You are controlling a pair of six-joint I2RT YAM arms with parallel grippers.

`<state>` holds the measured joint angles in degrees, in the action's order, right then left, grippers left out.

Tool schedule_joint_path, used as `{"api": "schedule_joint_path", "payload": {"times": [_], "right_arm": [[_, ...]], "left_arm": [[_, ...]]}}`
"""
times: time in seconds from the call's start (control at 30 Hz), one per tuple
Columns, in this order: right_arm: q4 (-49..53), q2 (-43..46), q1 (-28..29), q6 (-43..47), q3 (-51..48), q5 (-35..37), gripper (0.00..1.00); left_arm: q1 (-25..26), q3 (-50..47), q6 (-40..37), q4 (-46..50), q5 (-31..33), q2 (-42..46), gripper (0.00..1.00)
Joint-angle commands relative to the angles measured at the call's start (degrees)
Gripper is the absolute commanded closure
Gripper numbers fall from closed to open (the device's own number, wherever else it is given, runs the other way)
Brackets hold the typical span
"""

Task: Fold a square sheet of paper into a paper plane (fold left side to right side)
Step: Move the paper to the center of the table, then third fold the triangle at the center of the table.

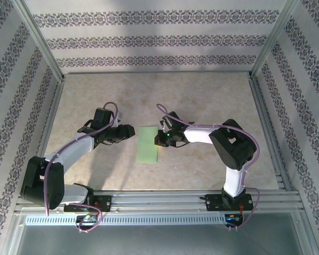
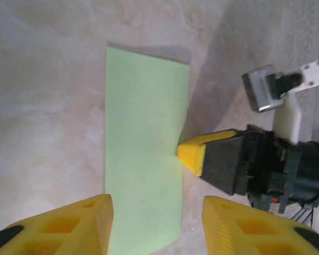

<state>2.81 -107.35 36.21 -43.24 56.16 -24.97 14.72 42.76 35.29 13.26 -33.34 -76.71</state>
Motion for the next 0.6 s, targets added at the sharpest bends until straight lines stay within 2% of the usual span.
{"api": "schedule_joint_path", "payload": {"times": [0.0, 0.37, 0.57], "right_arm": [[6.35, 1.11, -1.99, 4.83, -3.26, 1.77, 1.00], [5.50, 2.32, -2.91, 6.02, -4.46, 0.98, 1.00], [5.30, 2.67, -2.90, 5.98, -4.50, 0.89, 1.00]], "left_arm": [[2.20, -0.39, 0.19, 0.97, -3.37, -2.21, 0.55], [8.67, 2.23, 2.51, -0.54, -1.53, -12.02, 0.57], [9.70, 4.11, 1.81, 0.22, 1.07, -16.17, 0.57]]}}
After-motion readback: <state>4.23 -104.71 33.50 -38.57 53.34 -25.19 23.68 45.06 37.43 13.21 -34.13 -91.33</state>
